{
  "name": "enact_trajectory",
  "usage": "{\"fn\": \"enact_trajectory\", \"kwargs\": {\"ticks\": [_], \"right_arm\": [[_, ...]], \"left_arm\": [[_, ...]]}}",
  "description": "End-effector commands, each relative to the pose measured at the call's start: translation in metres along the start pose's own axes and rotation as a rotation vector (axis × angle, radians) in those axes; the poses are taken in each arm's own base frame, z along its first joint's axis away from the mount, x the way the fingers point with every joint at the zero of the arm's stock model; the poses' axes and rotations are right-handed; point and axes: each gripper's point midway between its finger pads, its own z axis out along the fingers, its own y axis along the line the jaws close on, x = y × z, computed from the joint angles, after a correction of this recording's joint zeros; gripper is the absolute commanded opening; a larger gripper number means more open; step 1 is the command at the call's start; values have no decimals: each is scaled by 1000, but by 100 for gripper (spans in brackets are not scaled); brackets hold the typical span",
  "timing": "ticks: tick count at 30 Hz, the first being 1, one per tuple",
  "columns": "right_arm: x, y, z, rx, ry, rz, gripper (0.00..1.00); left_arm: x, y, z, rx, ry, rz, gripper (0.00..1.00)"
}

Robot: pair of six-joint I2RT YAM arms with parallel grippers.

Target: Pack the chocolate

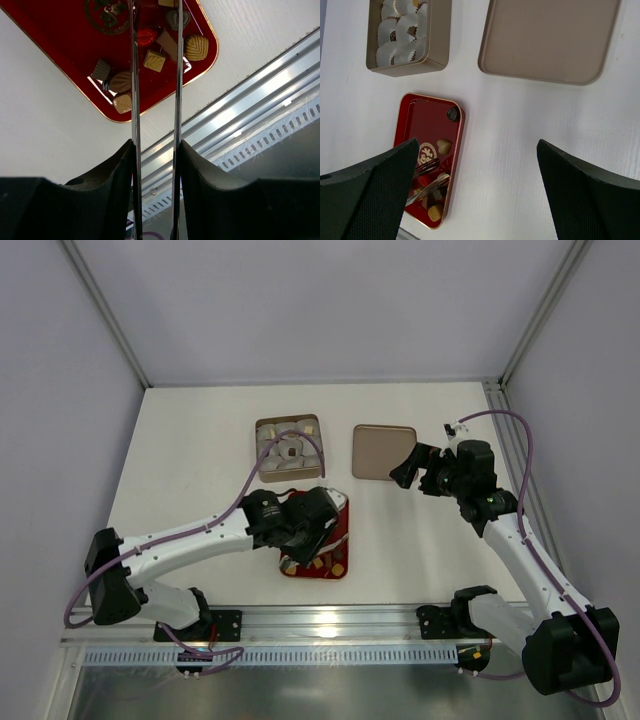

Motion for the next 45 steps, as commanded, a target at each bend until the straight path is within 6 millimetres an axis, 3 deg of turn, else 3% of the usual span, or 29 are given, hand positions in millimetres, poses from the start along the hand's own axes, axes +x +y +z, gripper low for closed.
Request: {"fn": "enact_trajectory", "kwargs": {"ticks": [1, 8, 14, 27, 32, 38, 45], "right_arm": [[-9, 5, -2, -7, -28, -23, 100], [-8, 4, -2, -5, -27, -22, 100], [-9, 4, -2, -4, -29, -23, 100], [-8, 4, -1, -5, -25, -22, 100], [-9, 5, -1, -7, -26, -21, 100], [-8, 4, 1, -9, -22, -19, 100], [-7, 4, 2, -8, -17, -19, 100]], "left_arm": [[-6, -9, 3, 27, -21, -6, 39], [-5, -10, 8, 27, -11, -1, 34], [-5, -9, 7, 21, -11, 3, 23], [-34, 19, -23, -85, -125, -21, 18], [-59, 33, -47, -63, -207, -67, 18], [-106, 72, -71, -95, -319, -168, 18], [-166, 126, -72, -164, -405, -284, 18]]}}
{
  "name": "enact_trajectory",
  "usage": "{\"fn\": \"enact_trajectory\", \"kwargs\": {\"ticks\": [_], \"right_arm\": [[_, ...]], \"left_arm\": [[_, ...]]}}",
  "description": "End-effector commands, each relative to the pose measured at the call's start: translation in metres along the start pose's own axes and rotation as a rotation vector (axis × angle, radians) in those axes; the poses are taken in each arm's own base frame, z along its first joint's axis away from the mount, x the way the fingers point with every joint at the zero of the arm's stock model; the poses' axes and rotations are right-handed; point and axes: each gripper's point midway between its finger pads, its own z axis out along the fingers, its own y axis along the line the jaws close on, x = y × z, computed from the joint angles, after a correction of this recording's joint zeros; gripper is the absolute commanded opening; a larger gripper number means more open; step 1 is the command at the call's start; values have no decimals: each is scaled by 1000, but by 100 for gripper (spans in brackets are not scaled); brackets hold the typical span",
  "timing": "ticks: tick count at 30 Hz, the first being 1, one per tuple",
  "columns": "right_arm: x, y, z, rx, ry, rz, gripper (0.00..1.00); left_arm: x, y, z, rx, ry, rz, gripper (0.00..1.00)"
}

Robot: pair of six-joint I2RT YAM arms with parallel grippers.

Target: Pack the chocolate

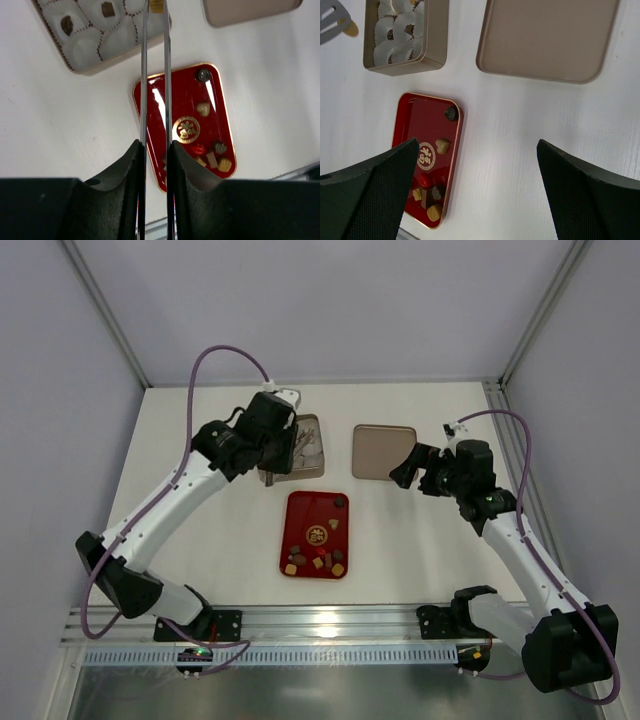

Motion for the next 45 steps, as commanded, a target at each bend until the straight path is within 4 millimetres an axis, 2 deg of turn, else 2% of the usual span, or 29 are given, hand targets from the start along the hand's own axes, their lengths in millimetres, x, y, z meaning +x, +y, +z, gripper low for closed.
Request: {"fn": "enact_trajectory", "kwargs": {"ticks": [1, 2, 3, 4, 9, 14, 17, 28, 45], "right_arm": [[-10, 6, -1, -16, -26, -21, 100], [-9, 6, 0, -15, -27, -21, 100], [-9, 6, -1, -15, -27, -21, 100], [-10, 6, -1, -14, -28, -20, 100], [-9, 6, 0, -15, -24, -20, 100], [-9, 5, 0, -12, -25, -19, 100], [-9, 5, 1, -13, -23, -19, 100], [-9, 6, 0, -13, -23, -21, 100], [-8, 5, 0, -12, -20, -18, 100]], "left_arm": [[-40, 4, 17, 3, -73, -13, 19], [-47, 9, 23, -8, -77, -27, 18], [-45, 9, 37, -13, -48, -18, 18], [-53, 9, 41, -16, -57, -22, 18], [-63, 19, 74, -48, -32, -38, 18], [-57, 26, 104, -65, 11, -47, 18], [-52, 28, 115, -73, 34, -38, 18], [-43, 37, 136, -81, 54, -33, 27], [-35, 38, 145, -82, 86, -19, 33]]}}
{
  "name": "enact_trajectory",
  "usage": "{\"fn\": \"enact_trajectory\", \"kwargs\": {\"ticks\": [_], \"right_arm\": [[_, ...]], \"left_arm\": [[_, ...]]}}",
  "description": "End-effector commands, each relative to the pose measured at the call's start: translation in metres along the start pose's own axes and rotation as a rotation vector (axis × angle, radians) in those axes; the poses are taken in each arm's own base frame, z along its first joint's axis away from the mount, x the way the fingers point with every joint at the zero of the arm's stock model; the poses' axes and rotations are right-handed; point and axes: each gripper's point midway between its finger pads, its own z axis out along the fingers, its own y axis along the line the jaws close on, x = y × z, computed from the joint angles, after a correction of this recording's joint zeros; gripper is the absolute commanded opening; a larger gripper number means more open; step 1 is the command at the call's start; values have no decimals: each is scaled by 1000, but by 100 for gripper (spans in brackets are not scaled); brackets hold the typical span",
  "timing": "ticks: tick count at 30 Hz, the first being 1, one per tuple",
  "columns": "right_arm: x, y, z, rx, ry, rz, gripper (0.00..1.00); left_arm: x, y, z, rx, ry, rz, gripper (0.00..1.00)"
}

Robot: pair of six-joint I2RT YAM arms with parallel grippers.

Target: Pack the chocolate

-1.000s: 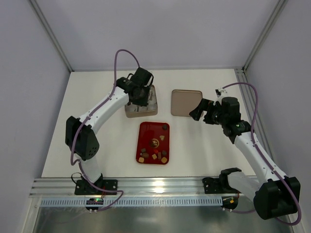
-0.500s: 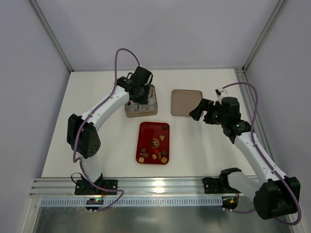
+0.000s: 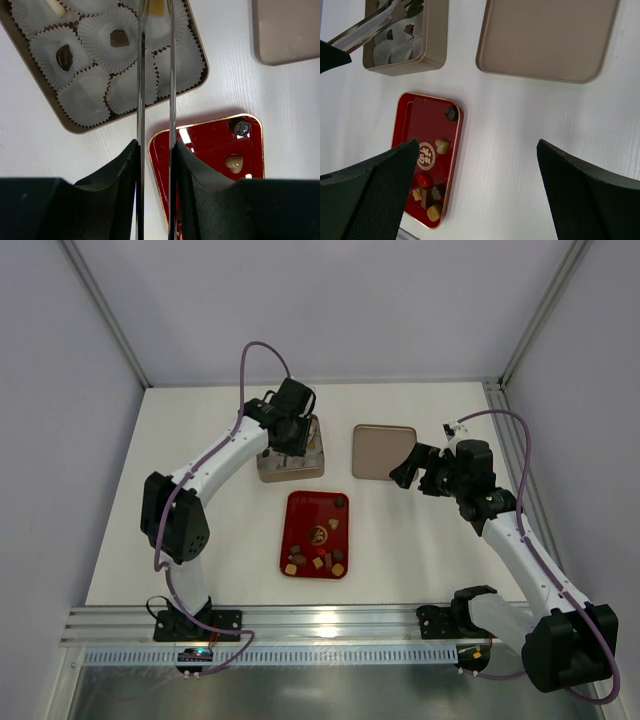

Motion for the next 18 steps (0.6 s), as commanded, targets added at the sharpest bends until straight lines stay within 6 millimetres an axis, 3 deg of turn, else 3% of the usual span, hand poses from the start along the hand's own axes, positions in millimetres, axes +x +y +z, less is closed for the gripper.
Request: {"fn": "enact_trajectory", "kwargs": {"ticks": [1, 8, 11, 15, 18], "right_arm": [[-8, 6, -1, -14, -22, -19, 100], [-8, 6, 0, -15, -20, -20, 100], [-8, 6, 0, -16, -21, -21, 100], [-9, 6, 0, -16, -21, -18, 100], [-8, 7, -1, -21, -22, -21, 100]], "left_arm": [[-11, -1, 2, 15, -41, 1, 34], [-14, -1, -4, 15, -49, 6, 34], [-18, 0, -17, 22, -71, 4, 34], [-20, -2, -49, 59, -107, -15, 34], [-11, -6, -65, 100, -107, -26, 34]]}}
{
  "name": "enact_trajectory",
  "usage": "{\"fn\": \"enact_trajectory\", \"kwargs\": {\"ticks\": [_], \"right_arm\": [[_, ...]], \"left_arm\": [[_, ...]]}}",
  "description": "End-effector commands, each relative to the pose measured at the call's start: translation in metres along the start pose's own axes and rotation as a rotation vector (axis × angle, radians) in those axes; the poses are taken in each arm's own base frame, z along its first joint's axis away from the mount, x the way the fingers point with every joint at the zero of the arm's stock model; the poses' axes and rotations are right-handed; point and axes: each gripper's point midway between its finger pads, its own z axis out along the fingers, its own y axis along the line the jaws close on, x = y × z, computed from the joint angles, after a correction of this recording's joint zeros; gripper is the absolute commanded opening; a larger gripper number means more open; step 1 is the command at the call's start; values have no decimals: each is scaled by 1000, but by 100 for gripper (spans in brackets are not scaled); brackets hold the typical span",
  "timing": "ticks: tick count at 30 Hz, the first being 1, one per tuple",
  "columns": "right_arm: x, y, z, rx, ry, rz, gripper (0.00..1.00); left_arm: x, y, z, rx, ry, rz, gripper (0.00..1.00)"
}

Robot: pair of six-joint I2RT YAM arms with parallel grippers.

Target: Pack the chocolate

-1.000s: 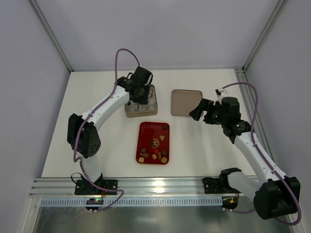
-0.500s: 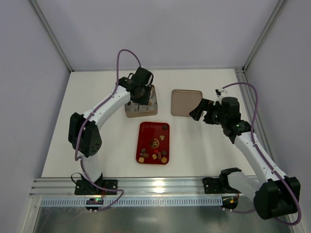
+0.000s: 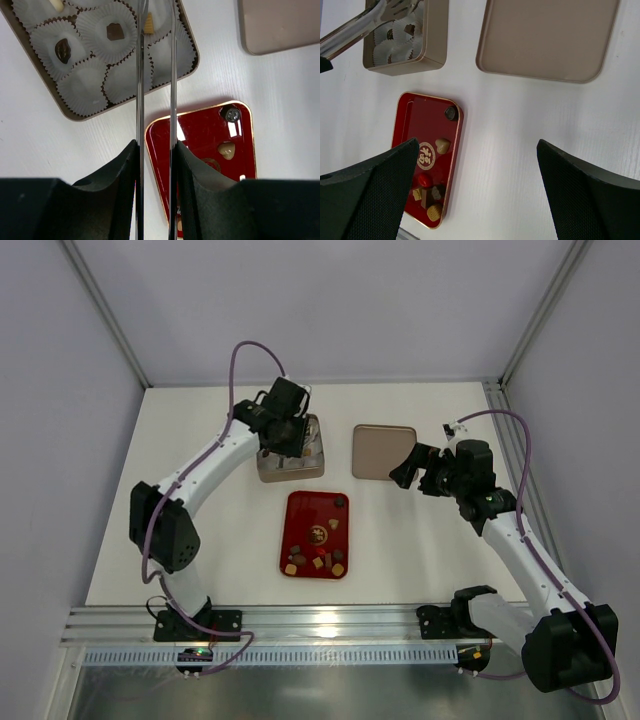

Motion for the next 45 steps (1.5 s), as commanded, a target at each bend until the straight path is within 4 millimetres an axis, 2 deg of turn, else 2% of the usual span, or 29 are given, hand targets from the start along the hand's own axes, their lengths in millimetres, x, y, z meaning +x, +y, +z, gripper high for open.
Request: {"fn": "enact_trajectory", "kwargs": {"ticks": [1, 3, 4, 5, 11, 12, 13, 15, 17, 21, 27, 45], "right_arm": [[-9, 7, -1, -20, -24, -20, 100], [-8, 7, -1, -19, -23, -21, 100], [-8, 7, -1, -19, -23, -21, 100], [-9, 7, -1, -20, -22, -21, 100], [-9, 8, -1, -24, -25, -23, 100], [-9, 8, -1, -21, -25, -22, 100], [-9, 9, -1, -24, -25, -24, 100], [-8, 8, -1, -22, -24, -25, 100], [-9, 9, -1, -22, -25, -26, 100], [-8, 9, -1, -23, -25, -27, 100], [-9, 10, -2, -23, -26, -31, 100], [-9, 9, -4, -14, -28, -36, 100]], "left_arm": [[-11, -7, -60, 89, -108, -26, 34], [6, -11, -66, 109, -81, -20, 34], [9, -14, -80, 135, -98, -15, 34], [23, -13, -79, 134, -71, -7, 35], [82, -27, -114, 177, -2, 92, 35], [96, -26, -113, 168, 25, 106, 35], [107, -33, -118, 182, 39, 141, 35], [130, -31, -125, 172, 76, 176, 35], [149, -33, -133, 176, 100, 205, 36], [180, -33, -136, 185, 150, 235, 37], [204, -33, -140, 199, 191, 276, 37], [222, -46, -135, 218, 257, 391, 37]]}}
